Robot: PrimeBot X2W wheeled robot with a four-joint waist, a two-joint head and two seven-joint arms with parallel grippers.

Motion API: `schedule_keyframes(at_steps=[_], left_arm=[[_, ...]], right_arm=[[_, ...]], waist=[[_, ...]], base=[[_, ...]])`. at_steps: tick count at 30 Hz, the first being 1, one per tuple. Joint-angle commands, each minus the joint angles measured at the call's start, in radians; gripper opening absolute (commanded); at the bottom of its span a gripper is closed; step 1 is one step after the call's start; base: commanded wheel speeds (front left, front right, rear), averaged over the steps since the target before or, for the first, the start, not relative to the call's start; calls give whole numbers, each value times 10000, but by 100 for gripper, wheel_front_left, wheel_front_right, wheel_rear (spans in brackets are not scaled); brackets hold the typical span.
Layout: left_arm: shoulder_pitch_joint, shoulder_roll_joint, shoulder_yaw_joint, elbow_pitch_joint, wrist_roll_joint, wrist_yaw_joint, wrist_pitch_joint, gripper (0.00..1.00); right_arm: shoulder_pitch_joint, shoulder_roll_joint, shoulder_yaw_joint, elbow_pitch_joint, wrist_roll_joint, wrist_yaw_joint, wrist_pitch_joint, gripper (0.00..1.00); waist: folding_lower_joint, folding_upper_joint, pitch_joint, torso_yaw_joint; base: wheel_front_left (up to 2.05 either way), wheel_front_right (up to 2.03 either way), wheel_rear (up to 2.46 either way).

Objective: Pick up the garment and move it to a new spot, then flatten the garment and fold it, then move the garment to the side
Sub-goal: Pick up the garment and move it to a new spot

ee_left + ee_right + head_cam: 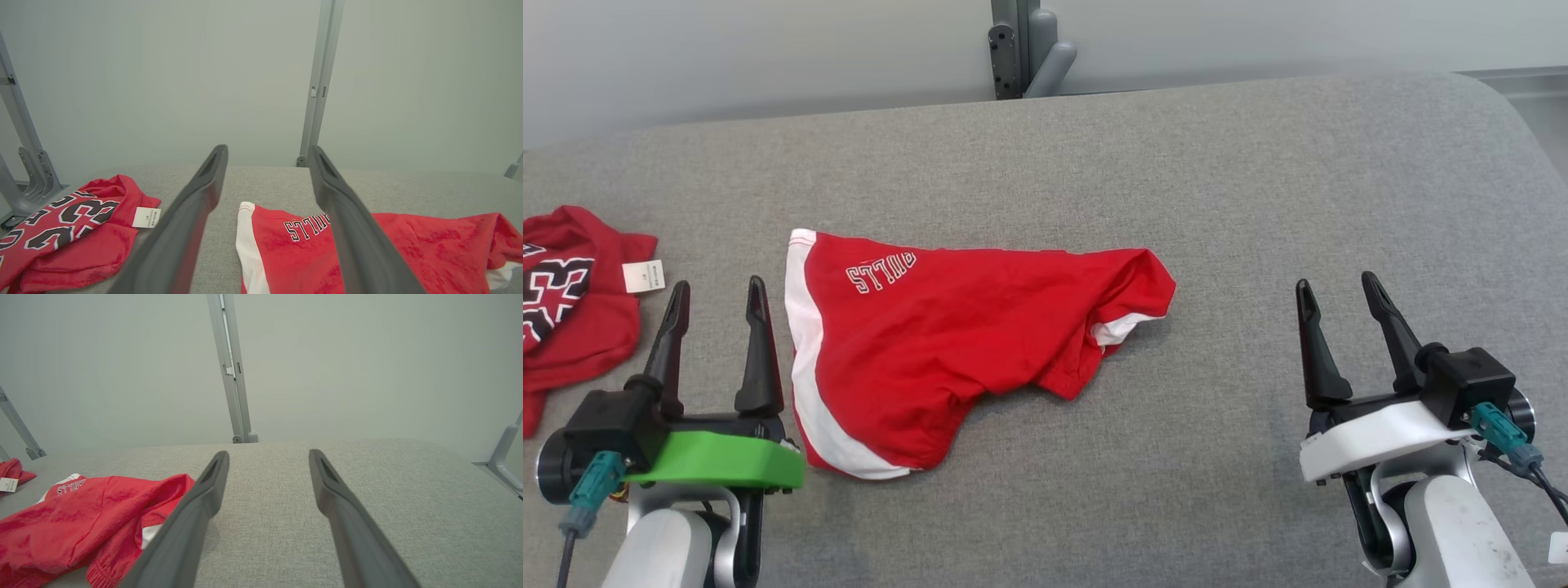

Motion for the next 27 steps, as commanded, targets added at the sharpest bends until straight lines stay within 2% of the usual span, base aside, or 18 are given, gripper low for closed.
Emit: schedule_keyframes(at_steps=[1, 12, 27], left_arm=[[234, 98, -50, -148, 40, 38, 3, 100], [1349, 191, -469, -951, 219, 282, 411, 100], [1635, 332, -504, -1239, 176, 538, 687, 100]], right_arm=[[154, -50, 24, -32, -75, 1, 32, 100], [878, -86, 69, -251, 23, 1, 239, 100], [1272, -41, 8, -552, 109, 1, 419, 100]], waist=[[0, 0, -213, 90], [0, 0, -819, -27], [0, 0, -1010, -44]], base=[[0, 0, 0], [0, 0, 0], [0, 0, 0]])
